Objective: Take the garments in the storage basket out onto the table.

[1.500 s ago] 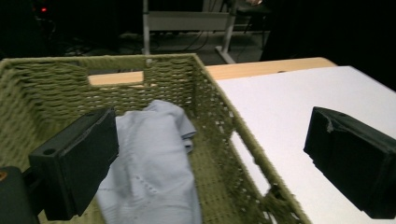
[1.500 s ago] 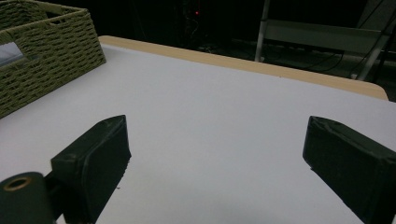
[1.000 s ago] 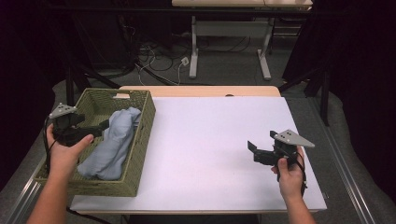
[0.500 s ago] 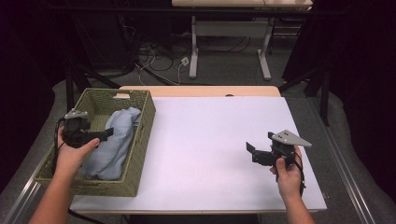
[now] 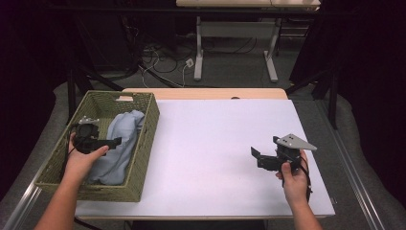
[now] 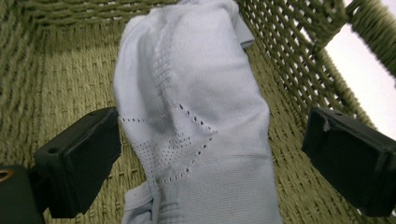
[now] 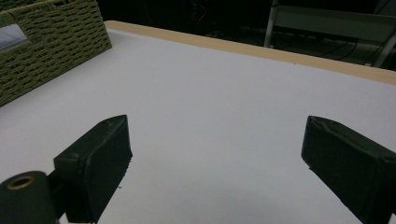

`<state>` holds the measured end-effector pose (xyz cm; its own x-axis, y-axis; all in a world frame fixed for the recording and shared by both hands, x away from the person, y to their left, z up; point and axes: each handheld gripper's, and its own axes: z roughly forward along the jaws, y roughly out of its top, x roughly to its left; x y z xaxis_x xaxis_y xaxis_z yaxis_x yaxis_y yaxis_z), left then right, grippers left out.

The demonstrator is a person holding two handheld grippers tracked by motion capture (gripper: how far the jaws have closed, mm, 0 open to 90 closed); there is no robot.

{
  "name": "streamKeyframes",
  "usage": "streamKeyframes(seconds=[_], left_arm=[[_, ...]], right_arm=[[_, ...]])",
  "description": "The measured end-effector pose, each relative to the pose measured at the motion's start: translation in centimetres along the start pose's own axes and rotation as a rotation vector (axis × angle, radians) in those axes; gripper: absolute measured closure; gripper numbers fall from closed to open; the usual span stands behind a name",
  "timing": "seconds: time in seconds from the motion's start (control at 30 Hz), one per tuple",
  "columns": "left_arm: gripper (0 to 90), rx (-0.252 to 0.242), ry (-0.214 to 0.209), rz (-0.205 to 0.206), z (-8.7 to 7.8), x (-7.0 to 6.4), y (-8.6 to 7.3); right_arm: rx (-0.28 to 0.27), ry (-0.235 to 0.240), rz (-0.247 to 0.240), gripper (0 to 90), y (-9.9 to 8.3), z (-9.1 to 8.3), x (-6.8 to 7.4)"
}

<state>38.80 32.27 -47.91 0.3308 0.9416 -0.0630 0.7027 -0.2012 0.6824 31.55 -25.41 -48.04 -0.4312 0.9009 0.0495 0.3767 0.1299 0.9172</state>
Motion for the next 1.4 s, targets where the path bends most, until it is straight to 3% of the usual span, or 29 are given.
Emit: streamKeyframes(seconds=[0.53, 1.4], left_arm=[[4.6, 0.082, -0.014, -0.025, 1.5, 0.4, -1.1], [4.7, 0.217, -0.025, -0.029, 3.0, 0.5, -1.8]], right_arm=[[0.026, 0.013, -0.015, 8.5, -0.2, 0.3, 0.2], [0.033, 0.017, -0.028, 9.0, -0.4, 0.6, 0.3]])
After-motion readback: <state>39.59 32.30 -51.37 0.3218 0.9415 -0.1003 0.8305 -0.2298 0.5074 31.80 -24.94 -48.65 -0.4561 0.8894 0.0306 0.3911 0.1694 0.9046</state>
